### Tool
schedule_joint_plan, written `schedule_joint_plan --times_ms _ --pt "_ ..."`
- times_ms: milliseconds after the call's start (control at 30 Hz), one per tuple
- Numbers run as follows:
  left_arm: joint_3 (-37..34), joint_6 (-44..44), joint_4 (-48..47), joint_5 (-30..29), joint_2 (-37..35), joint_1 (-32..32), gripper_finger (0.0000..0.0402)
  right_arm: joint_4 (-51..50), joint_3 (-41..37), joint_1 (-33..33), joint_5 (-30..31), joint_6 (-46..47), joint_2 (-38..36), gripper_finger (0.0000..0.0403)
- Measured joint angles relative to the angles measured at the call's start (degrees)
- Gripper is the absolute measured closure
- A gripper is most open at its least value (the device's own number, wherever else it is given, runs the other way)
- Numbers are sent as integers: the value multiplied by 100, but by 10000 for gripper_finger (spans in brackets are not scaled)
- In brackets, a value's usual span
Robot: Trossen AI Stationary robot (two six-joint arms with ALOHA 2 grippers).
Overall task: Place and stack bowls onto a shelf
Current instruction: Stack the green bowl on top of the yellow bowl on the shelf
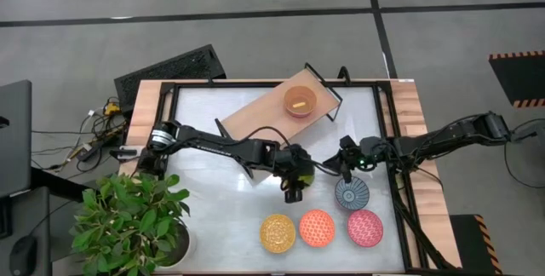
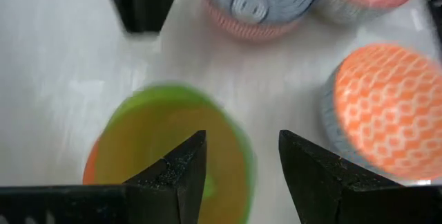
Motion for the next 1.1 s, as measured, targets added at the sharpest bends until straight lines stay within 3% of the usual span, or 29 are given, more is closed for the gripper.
schedule_joint_plan --times_ms 533,900,1100 --pt "-392 -45 96 135 7 11 246 -22 0 0 -123 1 0 317" --pt "-397 57 68 206 179 -5 317 -22 0 0 -122 1 0 317" --pt "-390 95 67 202 170 -5 378 -22 0 0 -121 1 -1 317"
